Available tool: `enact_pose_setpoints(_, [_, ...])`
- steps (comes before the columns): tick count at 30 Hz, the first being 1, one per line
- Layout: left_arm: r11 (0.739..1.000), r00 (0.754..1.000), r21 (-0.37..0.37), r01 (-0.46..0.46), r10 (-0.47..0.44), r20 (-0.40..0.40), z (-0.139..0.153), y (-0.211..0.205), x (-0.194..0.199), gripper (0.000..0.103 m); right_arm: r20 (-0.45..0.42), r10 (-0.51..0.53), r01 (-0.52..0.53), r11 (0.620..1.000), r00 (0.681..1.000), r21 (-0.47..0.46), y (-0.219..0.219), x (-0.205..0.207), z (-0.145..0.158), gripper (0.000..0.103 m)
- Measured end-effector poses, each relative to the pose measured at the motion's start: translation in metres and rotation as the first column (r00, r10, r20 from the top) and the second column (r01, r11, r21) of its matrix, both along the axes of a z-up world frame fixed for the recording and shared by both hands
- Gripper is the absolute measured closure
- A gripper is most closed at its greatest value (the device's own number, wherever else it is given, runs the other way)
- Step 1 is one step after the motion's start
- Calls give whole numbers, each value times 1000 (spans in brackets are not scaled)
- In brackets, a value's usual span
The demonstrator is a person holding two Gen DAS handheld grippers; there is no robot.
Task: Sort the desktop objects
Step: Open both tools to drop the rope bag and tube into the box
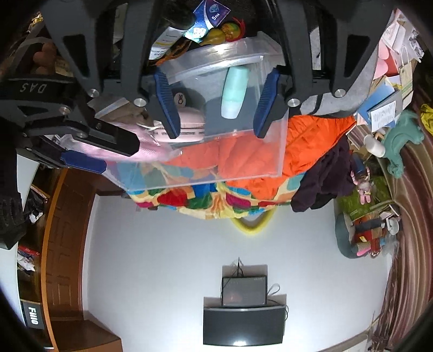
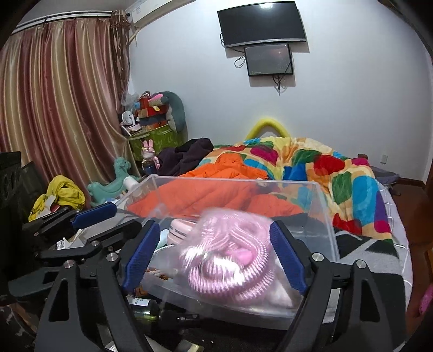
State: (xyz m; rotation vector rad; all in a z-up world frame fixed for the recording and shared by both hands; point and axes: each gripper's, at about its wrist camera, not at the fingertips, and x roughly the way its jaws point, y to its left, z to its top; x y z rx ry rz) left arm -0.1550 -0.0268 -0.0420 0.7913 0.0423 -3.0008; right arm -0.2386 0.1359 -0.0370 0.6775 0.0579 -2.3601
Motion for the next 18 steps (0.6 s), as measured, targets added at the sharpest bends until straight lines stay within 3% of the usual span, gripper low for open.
enact_pose_setpoints(5, [999, 1000, 41, 15, -15, -19, 10, -3, 9, 36, -28, -34, 34, 999, 999, 20, 11, 10, 14, 22])
enact_pose_setpoints(12, [995, 998, 83, 56, -58, 30, 20, 5, 25, 29, -41, -102, 103, 994, 994, 40, 40, 31, 29, 20])
enact_pose_setpoints(16, [996, 997, 64, 62, -64, 39, 28, 15, 45, 26, -41, -117, 118, 992, 992, 34, 55, 47, 33, 19])
enact_pose_setpoints(18, [995, 997, 64, 70, -73, 35, 32, 20, 55, 19, -42, -127, 128, 991, 991, 33, 60, 59, 34, 19])
